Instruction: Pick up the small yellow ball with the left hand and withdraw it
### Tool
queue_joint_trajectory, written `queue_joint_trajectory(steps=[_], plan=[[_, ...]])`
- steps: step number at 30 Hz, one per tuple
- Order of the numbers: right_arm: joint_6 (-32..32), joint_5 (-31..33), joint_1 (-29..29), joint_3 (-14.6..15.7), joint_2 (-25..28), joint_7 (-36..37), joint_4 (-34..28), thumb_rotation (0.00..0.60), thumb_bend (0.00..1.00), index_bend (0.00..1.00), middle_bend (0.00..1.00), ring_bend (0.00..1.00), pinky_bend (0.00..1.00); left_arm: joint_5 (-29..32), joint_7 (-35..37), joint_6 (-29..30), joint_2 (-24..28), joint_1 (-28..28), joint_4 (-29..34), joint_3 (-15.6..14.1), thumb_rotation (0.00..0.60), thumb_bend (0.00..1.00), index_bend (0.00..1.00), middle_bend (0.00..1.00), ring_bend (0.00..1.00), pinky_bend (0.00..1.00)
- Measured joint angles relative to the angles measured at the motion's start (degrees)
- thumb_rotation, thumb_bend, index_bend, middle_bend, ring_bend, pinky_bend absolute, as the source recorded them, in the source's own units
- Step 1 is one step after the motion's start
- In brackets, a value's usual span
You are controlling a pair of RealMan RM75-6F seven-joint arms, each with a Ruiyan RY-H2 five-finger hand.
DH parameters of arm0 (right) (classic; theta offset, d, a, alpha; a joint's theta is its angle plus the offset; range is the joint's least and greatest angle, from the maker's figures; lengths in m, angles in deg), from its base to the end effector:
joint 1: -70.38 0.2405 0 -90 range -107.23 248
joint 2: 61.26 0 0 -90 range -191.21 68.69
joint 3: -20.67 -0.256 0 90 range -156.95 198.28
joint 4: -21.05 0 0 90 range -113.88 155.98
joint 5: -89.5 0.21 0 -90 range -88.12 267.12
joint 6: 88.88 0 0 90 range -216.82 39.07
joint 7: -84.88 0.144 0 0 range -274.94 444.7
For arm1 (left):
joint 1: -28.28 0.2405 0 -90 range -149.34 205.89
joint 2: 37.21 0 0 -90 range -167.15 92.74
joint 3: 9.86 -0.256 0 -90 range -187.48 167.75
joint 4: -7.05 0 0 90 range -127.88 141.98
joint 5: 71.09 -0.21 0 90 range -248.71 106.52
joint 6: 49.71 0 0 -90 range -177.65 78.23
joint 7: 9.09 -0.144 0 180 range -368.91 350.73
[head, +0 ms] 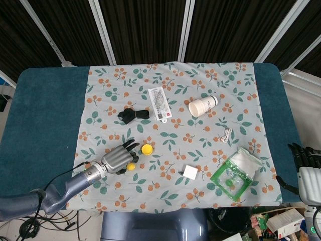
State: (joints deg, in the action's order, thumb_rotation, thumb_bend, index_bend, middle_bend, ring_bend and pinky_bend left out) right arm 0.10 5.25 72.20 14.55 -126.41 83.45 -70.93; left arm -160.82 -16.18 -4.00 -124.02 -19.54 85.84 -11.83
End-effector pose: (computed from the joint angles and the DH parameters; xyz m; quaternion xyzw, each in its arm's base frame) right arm -0.3159 -0.1753 0.1728 0.5516 -0.3691 0.4014 0.6311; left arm -0.1553 0.3093 -0.0493 -0.8922 -0.2321 -0.2878 0.2595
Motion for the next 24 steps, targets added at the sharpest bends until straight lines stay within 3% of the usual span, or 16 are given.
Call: queue_joint_trajectory(steps=[24], plan=[[0.0,0.2,0.0,-0.2,0.1,0.1,0.0,0.6,0.1,0.11,0.08,0.11,0.19,0.4,-1.2,-0.1,-0.3,-0.5,-0.2,-0.1,0.6,0.27,0.38,0.39,0.01,0.02]])
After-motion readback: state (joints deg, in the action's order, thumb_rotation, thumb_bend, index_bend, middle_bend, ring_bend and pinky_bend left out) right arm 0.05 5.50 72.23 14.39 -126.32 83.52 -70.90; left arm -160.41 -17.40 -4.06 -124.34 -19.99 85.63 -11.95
